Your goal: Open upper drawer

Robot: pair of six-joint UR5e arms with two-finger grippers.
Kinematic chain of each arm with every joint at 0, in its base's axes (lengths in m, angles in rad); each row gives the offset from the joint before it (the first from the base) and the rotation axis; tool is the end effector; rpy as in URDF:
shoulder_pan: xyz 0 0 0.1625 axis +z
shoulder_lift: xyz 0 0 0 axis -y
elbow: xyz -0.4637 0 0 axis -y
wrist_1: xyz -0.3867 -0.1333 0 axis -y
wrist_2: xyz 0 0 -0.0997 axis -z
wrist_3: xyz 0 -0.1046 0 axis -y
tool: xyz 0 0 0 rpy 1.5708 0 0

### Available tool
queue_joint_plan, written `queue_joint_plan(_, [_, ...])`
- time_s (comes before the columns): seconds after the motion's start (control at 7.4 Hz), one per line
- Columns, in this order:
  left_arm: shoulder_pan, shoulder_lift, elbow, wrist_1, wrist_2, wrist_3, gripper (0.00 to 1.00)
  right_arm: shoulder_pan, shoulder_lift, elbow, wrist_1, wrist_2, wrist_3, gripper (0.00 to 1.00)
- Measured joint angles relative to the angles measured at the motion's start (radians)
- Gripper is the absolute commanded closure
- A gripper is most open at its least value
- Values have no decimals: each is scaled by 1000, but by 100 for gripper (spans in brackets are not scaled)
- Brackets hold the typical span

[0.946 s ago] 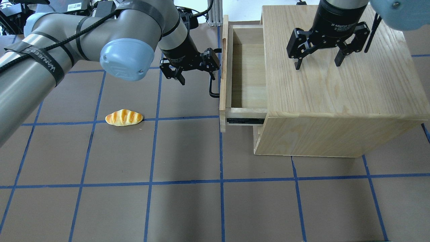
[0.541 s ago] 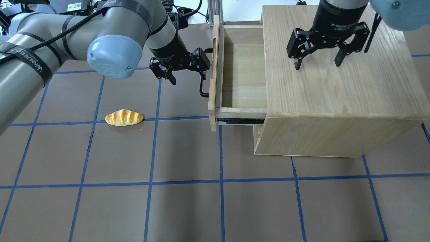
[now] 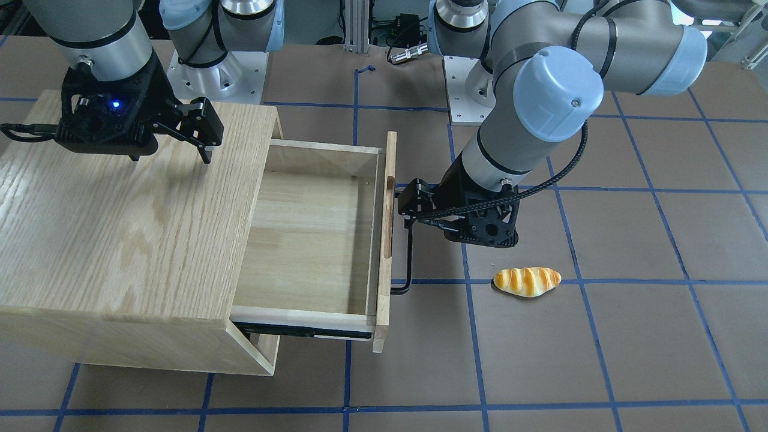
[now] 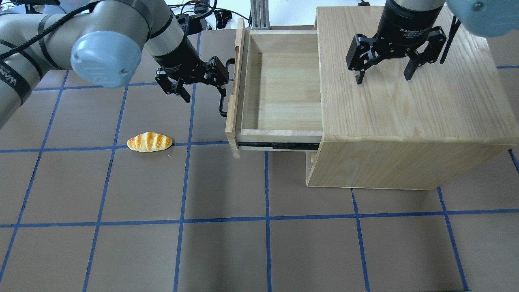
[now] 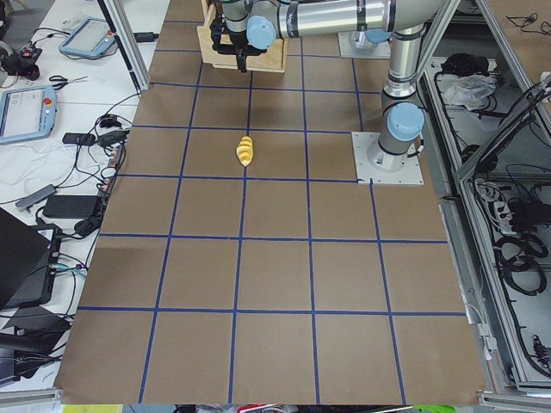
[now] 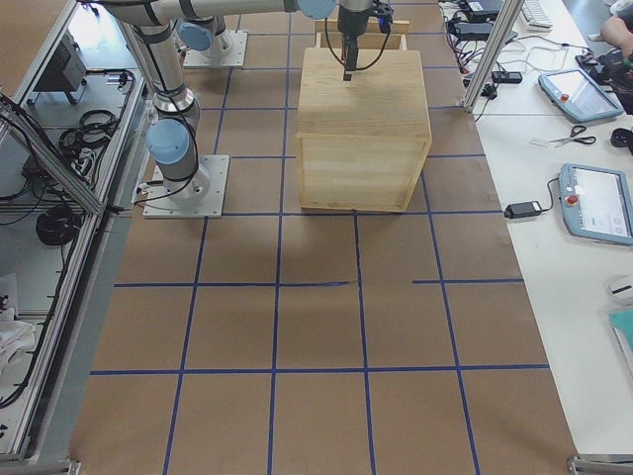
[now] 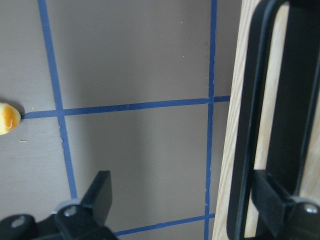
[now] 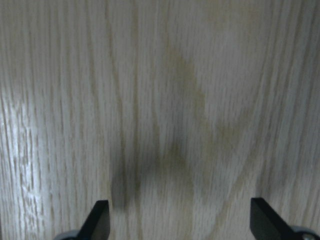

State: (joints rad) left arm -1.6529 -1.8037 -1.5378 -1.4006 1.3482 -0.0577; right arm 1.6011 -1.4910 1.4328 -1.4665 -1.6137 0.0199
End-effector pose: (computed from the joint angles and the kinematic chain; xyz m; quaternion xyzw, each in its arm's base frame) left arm -0.2036 -0.5679 0.4320 -0.0105 -0.9936 -0.0225 0.1098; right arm 0.1444 -0.5136 0.5382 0.0057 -0.9995 -0.0225 0.0220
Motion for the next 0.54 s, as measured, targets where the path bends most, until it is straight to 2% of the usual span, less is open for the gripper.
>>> queue_joint_plan(0.54, [39,28,11,-36,5,14,0,0,0,0,0,0,-1,0])
